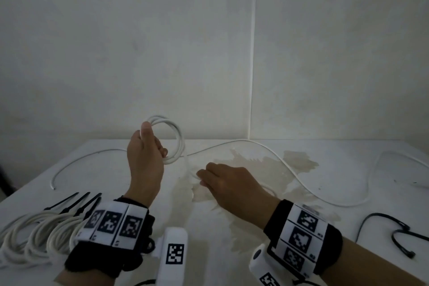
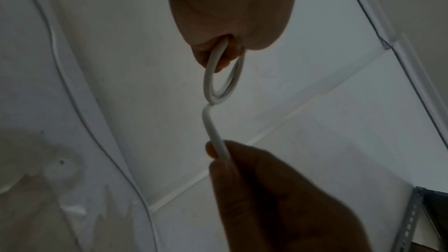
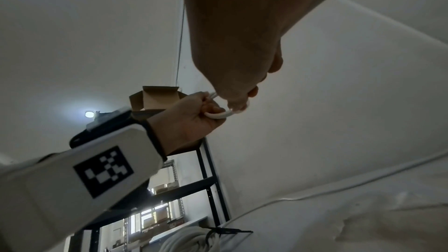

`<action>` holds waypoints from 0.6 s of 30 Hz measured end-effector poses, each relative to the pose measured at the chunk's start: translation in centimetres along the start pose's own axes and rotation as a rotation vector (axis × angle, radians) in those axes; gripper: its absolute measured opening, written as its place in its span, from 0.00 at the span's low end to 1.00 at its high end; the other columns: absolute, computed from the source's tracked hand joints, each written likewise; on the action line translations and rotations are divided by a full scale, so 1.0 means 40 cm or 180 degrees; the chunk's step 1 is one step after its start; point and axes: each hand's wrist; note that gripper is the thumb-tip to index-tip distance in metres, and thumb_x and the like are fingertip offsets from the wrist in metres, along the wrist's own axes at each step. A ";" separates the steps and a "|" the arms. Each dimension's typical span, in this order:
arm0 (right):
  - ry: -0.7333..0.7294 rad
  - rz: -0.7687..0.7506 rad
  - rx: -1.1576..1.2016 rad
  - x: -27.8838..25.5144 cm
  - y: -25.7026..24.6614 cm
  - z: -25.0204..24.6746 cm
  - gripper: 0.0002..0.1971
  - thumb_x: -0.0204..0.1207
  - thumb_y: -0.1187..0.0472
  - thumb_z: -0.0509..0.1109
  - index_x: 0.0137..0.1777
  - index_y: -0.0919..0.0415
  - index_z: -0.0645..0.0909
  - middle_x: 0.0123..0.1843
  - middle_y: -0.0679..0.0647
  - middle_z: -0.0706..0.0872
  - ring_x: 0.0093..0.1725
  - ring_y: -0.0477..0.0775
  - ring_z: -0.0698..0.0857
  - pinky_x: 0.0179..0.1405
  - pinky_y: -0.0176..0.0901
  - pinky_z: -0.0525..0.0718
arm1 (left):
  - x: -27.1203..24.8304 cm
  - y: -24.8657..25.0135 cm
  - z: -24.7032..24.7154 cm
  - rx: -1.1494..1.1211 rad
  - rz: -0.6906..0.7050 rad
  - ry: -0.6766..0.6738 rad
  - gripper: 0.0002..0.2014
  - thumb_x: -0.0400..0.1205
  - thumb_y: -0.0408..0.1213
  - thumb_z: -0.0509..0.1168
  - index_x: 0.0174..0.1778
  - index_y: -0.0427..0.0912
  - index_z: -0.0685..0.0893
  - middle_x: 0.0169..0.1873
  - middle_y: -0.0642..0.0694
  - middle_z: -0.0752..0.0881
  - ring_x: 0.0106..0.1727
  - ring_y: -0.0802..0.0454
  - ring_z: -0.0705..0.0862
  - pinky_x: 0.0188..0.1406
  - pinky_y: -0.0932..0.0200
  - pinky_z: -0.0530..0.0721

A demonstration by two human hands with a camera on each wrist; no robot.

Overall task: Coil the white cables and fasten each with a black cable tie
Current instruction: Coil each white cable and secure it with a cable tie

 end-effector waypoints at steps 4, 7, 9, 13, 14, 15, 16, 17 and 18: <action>0.0057 -0.0128 0.0062 0.014 -0.017 -0.024 0.14 0.75 0.57 0.56 0.36 0.55 0.83 0.30 0.47 0.79 0.24 0.47 0.77 0.15 0.34 0.60 | -0.026 -0.009 0.007 0.0435 0.0281 -0.0330 0.18 0.88 0.43 0.48 0.31 0.43 0.67 0.25 0.47 0.69 0.25 0.54 0.69 0.20 0.70 0.70; 0.0114 -0.0410 0.0066 0.023 -0.019 -0.037 0.12 0.75 0.57 0.60 0.36 0.56 0.83 0.31 0.48 0.81 0.25 0.47 0.78 0.17 0.33 0.61 | -0.060 -0.021 0.019 0.0528 0.0155 -0.0746 0.18 0.88 0.40 0.48 0.30 0.42 0.67 0.24 0.47 0.68 0.26 0.55 0.69 0.21 0.70 0.70; 0.0127 -0.0535 0.0168 0.027 -0.016 -0.037 0.04 0.71 0.60 0.72 0.36 0.57 0.83 0.33 0.48 0.82 0.25 0.48 0.79 0.17 0.34 0.66 | -0.084 -0.024 0.030 0.0373 -0.0168 -0.1049 0.18 0.87 0.37 0.47 0.30 0.40 0.67 0.23 0.47 0.66 0.22 0.57 0.67 0.19 0.68 0.69; 0.0161 -0.0509 0.0416 0.023 -0.004 -0.033 0.02 0.70 0.63 0.70 0.39 0.58 0.84 0.38 0.49 0.86 0.28 0.49 0.81 0.17 0.37 0.75 | -0.101 -0.025 0.036 0.0228 -0.0549 -0.1533 0.15 0.85 0.34 0.47 0.33 0.38 0.70 0.24 0.43 0.67 0.23 0.54 0.68 0.17 0.66 0.67; 0.0232 -0.0426 0.0494 0.025 0.001 -0.038 0.07 0.72 0.60 0.66 0.39 0.59 0.84 0.37 0.50 0.86 0.28 0.49 0.82 0.18 0.38 0.76 | -0.100 -0.027 0.035 0.0227 -0.0573 -0.1582 0.15 0.85 0.37 0.48 0.34 0.38 0.72 0.26 0.41 0.69 0.26 0.54 0.70 0.23 0.63 0.71; 0.0324 -0.0331 0.0566 0.026 0.009 -0.040 0.10 0.73 0.58 0.63 0.37 0.60 0.84 0.34 0.50 0.85 0.27 0.48 0.81 0.18 0.38 0.75 | -0.101 -0.029 0.036 0.0201 -0.0588 -0.1648 0.15 0.84 0.41 0.50 0.36 0.37 0.74 0.30 0.39 0.73 0.31 0.51 0.73 0.31 0.58 0.74; 0.0372 -0.0250 0.0626 0.030 0.014 -0.047 0.11 0.72 0.57 0.62 0.35 0.61 0.83 0.33 0.51 0.84 0.26 0.48 0.80 0.18 0.37 0.74 | -0.102 -0.030 0.038 0.0180 -0.0599 -0.1744 0.17 0.82 0.45 0.52 0.39 0.35 0.77 0.34 0.37 0.76 0.36 0.47 0.75 0.38 0.53 0.75; 0.0428 -0.0240 0.0649 0.034 0.017 -0.050 0.11 0.72 0.58 0.61 0.35 0.61 0.82 0.32 0.51 0.83 0.25 0.49 0.79 0.19 0.37 0.74 | -0.106 -0.030 0.040 0.0166 -0.0625 -0.1841 0.19 0.83 0.47 0.51 0.42 0.34 0.79 0.37 0.36 0.78 0.40 0.46 0.77 0.43 0.50 0.76; 0.0432 -0.0262 0.0668 0.036 0.016 -0.055 0.11 0.72 0.59 0.61 0.34 0.61 0.82 0.31 0.52 0.83 0.26 0.49 0.78 0.20 0.37 0.73 | -0.111 -0.027 0.042 0.0159 -0.0670 -0.1894 0.20 0.85 0.45 0.50 0.43 0.33 0.80 0.38 0.36 0.80 0.42 0.45 0.78 0.46 0.50 0.78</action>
Point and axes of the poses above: each hand's wrist, its own x-axis towards the middle knuckle, its own z-axis out of the palm, y = z × x
